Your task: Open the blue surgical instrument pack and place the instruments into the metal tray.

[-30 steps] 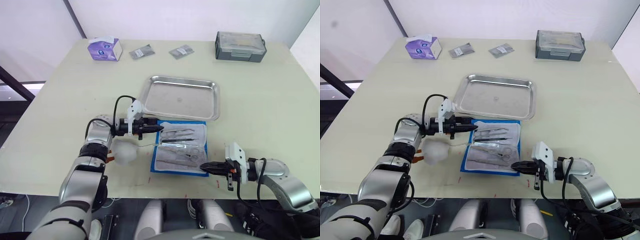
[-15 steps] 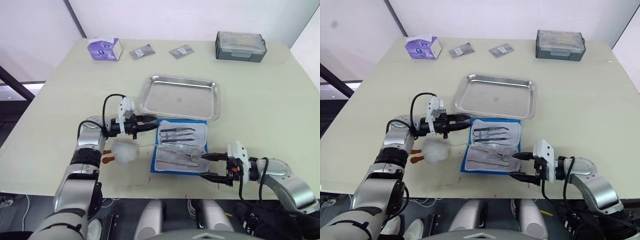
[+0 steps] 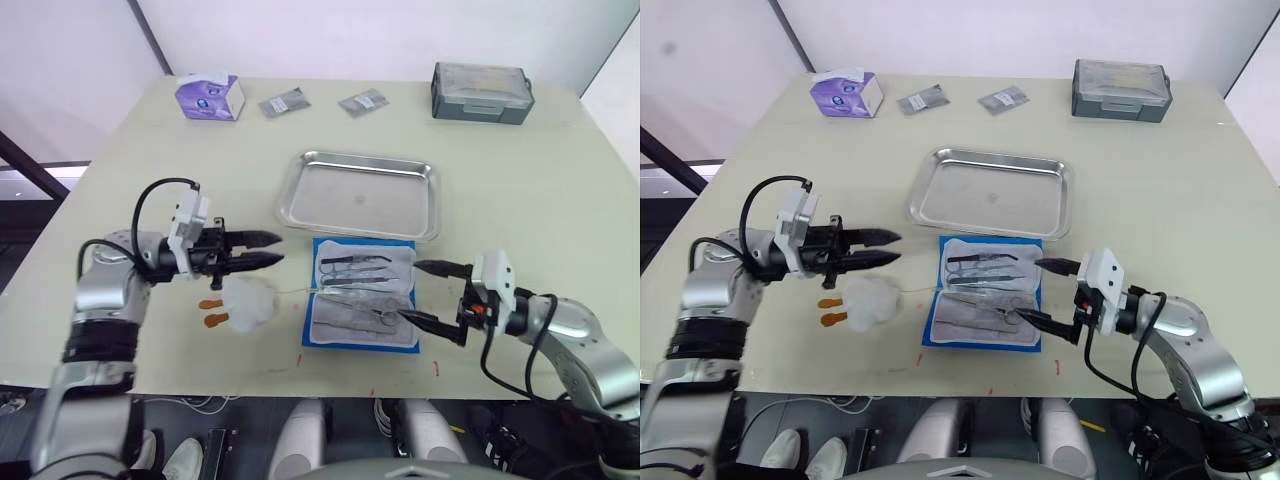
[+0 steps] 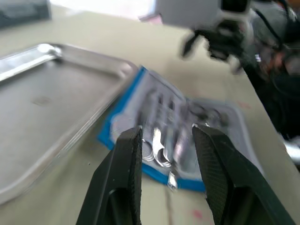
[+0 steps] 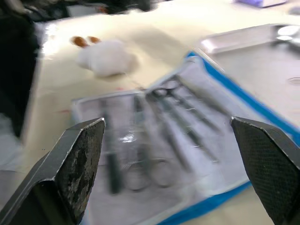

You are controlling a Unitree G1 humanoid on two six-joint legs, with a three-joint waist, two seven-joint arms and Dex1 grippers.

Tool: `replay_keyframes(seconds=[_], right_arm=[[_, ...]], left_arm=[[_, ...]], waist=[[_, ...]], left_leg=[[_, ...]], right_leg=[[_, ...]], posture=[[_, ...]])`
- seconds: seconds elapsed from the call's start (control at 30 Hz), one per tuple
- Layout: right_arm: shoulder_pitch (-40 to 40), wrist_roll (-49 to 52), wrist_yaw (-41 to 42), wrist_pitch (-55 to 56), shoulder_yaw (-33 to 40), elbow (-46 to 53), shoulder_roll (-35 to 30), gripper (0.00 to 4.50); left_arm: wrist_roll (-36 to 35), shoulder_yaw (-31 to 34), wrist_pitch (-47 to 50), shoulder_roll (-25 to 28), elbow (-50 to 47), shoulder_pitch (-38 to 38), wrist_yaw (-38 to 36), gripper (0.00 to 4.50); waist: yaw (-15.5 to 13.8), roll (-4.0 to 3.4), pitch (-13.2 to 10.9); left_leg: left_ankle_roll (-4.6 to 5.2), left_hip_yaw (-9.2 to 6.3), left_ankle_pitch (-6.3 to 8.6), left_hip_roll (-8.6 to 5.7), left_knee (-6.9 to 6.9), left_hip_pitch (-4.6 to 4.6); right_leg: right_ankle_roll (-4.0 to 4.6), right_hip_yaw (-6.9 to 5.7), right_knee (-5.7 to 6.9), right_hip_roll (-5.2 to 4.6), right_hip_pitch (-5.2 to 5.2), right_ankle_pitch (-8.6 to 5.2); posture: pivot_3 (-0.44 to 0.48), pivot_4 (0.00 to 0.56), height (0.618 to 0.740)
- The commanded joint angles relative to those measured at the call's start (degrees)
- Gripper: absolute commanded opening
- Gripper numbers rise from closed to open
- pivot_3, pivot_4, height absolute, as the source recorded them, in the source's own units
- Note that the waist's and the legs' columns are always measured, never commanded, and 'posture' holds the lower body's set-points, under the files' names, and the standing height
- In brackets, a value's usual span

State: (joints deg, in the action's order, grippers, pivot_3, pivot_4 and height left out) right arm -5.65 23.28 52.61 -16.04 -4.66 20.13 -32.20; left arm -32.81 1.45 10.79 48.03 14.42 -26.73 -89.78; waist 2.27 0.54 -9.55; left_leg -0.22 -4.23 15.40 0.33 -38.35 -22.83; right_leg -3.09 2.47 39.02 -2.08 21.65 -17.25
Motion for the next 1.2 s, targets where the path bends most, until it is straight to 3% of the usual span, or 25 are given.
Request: replay_keyframes(seconds=[0.03,0.07,0.2,0.23,0.73,1.2], right_arm=[[-1.1,-2.4,0.3,3.6,-1.6,-0.6,0.5,4.5],[-1.4,-2.9,0.5,4.1,-2.0,-1.1,0.6,4.5],[-2.2,-3.8,0.6,5.3,-3.3,-2.6,1.7,4.5],[-2.4,-4.2,0.4,5.7,-3.8,-3.2,2.1,4.5],[-0.8,-10.4,-2.2,13.5,-6.4,-15.3,7.5,4.5],[0.2,-14.1,-4.1,9.2,-9.6,-17.2,7.5,4.5]], left_arm=[[-2.9,-1.5,-0.9,2.6,-3.8,-0.7,-2.7,2.34],[-3.3,-1.9,-1.0,3.1,-4.3,-0.7,-2.7,2.46],[-5.2,-3.2,-0.6,4.6,-7.2,-0.7,-2.7,4.28],[-5.5,-3.4,-0.5,4.6,-7.9,-0.8,-2.7,4.42],[-5.1,-2.5,1.8,1.0,-11.0,-1.3,-2.6,4.42],[-4.4,-2.8,1.6,-0.2,-11.3,-0.6,-2.4,4.42]], waist=[[-0.1,0.0,0.0],[0.0,0.0,0.0],[0.0,-0.01,0.0],[0.0,-0.01,0.0],[0.1,-0.03,0.0],[0.1,-0.01,0.0]], left_leg=[[0.0,0.0,0.0,0.0,0.0,0.0],[0.0,0.01,0.0,0.0,0.0,0.0],[0.01,0.05,0.01,-0.03,0.0,0.0],[0.01,0.05,0.01,-0.02,0.0,0.0],[0.0,0.11,0.0,-0.04,0.0,0.01],[0.01,0.11,0.0,-0.03,0.0,0.07]], right_leg=[[0.0,0.0,-0.01,0.0,0.0,0.0],[0.0,0.0,-0.01,0.0,0.0,0.0],[0.0,0.02,-0.02,0.02,0.0,0.0],[0.0,0.02,-0.02,0.03,0.01,0.0],[0.0,0.05,0.02,0.06,0.03,0.0],[0.0,0.06,0.03,0.07,0.01,0.0]], posture=[[0.0,0.15,0.738],[0.0,0.15,0.738],[0.0,0.15,0.738],[0.0,0.15,0.738],[0.0,0.15,0.738],[0.0,0.15,0.738]])
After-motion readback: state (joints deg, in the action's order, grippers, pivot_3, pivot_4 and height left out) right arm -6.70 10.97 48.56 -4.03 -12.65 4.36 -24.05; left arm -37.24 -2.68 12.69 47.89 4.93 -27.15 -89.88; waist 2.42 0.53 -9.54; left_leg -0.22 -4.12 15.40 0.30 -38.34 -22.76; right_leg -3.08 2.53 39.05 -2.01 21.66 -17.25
